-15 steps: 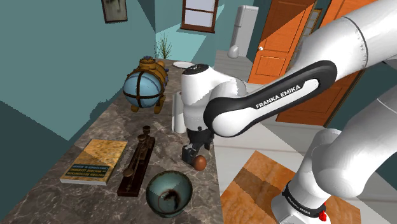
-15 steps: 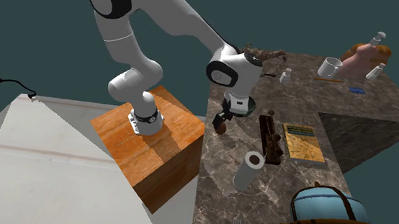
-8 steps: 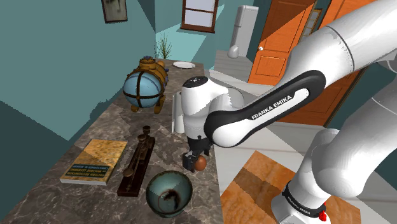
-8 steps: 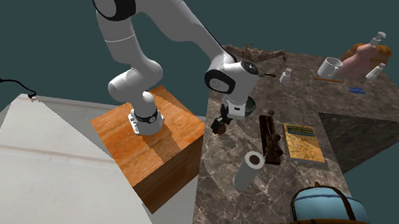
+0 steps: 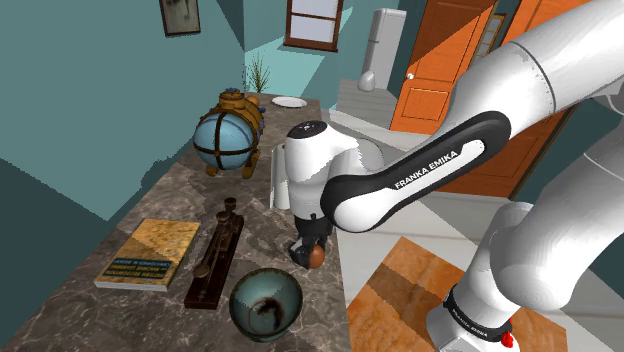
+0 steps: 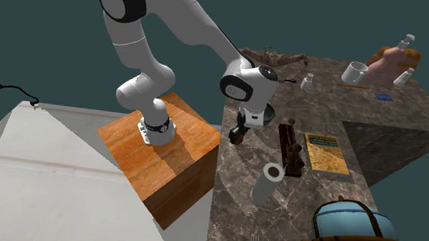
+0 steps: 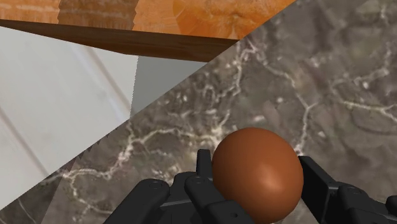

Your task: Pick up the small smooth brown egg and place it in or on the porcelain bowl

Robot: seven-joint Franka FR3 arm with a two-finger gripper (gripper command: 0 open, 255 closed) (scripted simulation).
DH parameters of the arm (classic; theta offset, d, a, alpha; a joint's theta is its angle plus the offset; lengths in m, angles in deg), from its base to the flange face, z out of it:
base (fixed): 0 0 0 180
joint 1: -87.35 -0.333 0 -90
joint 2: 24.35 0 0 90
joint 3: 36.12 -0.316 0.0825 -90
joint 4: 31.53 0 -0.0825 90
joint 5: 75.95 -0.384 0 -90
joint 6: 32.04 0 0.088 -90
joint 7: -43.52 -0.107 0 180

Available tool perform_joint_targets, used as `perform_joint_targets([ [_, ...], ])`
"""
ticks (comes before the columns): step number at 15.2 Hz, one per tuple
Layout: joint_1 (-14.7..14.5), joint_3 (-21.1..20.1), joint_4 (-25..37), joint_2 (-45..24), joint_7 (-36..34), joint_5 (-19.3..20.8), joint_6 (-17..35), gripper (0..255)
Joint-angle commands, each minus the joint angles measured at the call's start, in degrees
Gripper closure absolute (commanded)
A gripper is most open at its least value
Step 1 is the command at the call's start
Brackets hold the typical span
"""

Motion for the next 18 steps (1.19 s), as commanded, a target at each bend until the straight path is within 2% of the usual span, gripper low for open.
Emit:
perform_joint_targets([
  [1, 0.0, 0.0, -0.01, -0.01, 0.0, 0.0, 0.0, 255],
  [8, 0.0, 0.0, -0.02, -0.02, 0.0, 0.0, 0.01, 255],
  [18, -0.54, 1.12, 3.67, 5.28, 2.13, -1.87, -8.62, 255],
])
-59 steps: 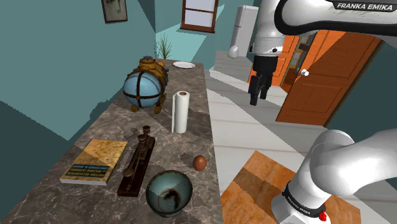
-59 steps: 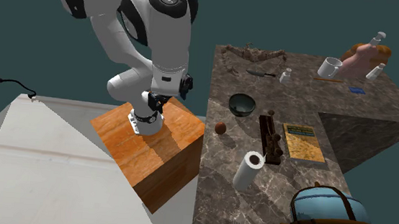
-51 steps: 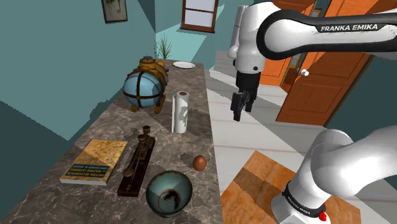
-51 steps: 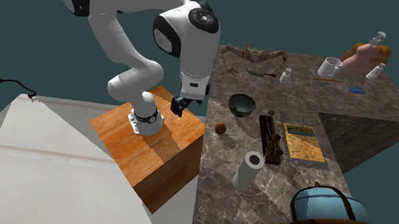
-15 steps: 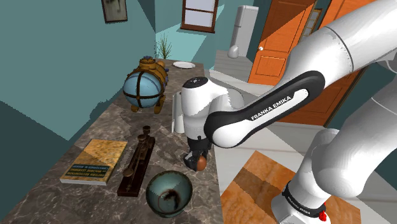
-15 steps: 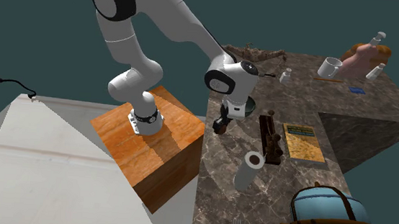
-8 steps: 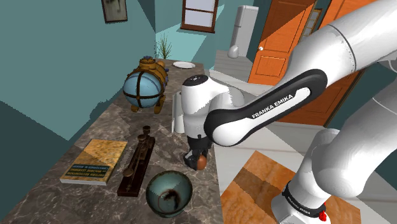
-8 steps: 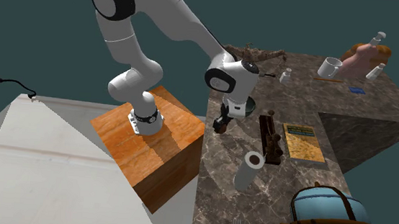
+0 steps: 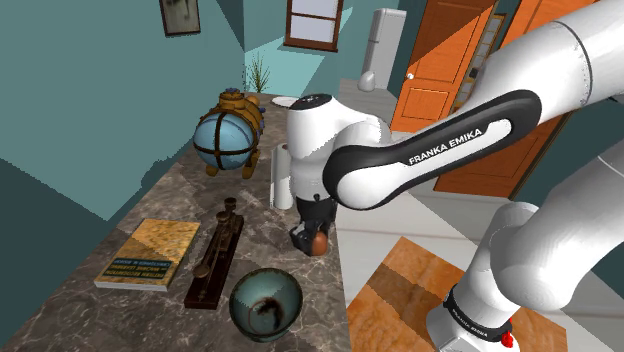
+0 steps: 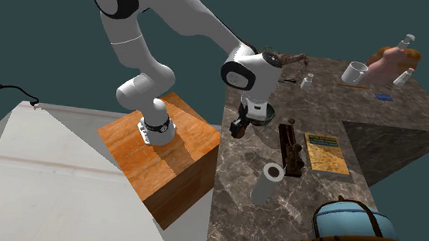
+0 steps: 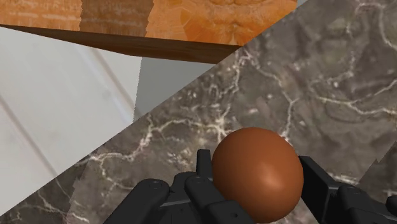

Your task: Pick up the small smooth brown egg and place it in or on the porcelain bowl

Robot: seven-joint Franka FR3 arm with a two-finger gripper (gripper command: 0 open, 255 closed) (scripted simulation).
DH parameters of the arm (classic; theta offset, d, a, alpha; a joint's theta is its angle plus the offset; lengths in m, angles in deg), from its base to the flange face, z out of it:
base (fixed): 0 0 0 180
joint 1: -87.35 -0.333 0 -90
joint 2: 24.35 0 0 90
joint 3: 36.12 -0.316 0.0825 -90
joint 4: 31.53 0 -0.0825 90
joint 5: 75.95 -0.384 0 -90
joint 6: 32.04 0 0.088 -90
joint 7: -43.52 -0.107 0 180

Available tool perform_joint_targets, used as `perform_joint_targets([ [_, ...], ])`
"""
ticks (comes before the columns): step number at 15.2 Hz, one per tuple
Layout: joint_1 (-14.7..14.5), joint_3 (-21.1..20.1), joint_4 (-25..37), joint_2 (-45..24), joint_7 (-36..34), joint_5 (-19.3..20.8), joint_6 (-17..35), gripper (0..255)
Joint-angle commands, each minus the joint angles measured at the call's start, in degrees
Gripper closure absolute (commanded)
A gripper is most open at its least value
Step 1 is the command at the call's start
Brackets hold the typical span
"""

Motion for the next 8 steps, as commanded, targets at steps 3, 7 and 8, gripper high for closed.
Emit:
perform_joint_targets([
  [3, -0.1, 0.47, 1.93, 1.63, 0.66, -0.4, -3.48, 255],
  [7, -0.18, 0.91, 3.89, 3.07, 1.2, -0.69, -6.82, 255],
  [8, -0.2, 1.02, 4.41, 3.39, 1.32, -0.74, -7.64, 255],
])
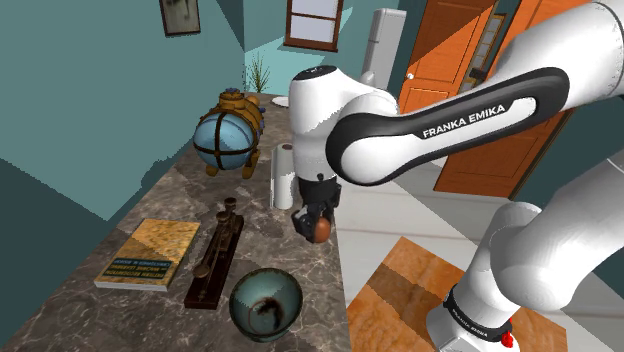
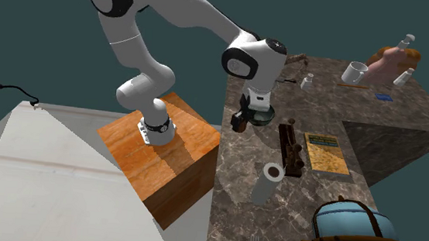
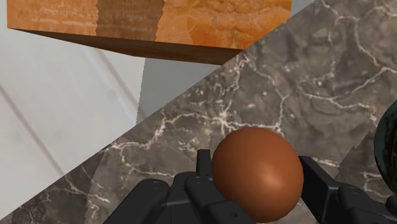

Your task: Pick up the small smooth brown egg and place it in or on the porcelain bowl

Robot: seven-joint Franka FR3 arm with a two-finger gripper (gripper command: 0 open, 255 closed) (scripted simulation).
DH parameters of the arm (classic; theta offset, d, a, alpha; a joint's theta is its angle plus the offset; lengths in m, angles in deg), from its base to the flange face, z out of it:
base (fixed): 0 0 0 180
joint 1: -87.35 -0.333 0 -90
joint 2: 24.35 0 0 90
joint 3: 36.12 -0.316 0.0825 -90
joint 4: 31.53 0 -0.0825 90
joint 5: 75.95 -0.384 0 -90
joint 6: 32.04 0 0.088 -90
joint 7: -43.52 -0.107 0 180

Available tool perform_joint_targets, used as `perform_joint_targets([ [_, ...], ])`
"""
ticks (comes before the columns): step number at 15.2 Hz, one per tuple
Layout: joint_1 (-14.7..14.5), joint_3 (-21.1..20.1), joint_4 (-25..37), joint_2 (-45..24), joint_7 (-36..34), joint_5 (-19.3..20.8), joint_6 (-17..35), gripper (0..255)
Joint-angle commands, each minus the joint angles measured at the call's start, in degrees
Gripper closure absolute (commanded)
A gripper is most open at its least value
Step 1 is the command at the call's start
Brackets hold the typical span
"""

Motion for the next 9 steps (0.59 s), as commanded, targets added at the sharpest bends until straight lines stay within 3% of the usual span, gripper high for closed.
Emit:
perform_joint_targets([
  [1, -0.05, 0.09, 1.26, 0.38, 0.06, -0.08, -1.65, 255],
  [9, -0.03, 0.87, 5.92, 2.27, 0.83, -0.25, -8.11, 255],
])
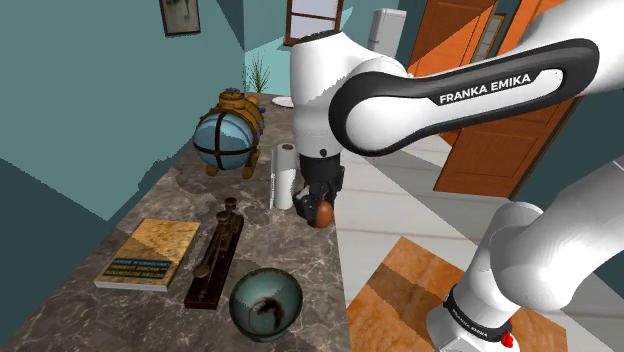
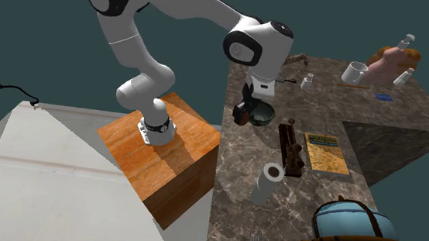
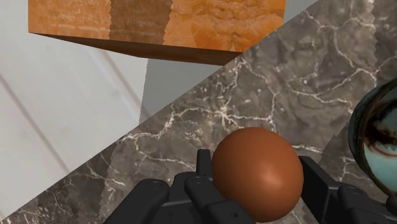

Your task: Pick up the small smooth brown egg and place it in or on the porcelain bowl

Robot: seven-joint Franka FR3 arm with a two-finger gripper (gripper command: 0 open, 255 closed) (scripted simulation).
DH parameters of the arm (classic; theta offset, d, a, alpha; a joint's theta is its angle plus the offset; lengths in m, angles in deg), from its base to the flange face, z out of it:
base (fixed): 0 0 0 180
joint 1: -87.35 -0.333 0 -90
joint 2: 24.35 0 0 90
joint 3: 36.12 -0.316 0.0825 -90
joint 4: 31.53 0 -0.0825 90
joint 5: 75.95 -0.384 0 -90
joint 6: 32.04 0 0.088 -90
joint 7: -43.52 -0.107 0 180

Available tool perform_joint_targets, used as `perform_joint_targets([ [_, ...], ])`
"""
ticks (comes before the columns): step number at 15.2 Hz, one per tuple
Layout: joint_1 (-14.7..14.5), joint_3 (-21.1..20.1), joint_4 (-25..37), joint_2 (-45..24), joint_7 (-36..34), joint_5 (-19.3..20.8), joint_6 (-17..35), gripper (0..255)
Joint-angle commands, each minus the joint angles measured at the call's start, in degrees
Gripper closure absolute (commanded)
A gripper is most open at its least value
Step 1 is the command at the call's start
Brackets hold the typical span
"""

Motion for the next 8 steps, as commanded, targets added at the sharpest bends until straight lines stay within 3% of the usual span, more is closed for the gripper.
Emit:
perform_joint_targets([
  [1, -0.01, 0.15, 1.33, 0.37, 0.12, -0.03, -1.7, 255],
  [8, -2.25, -6.23, 8.92, -6.12, -8.95, -0.64, -3.16, 255],
])
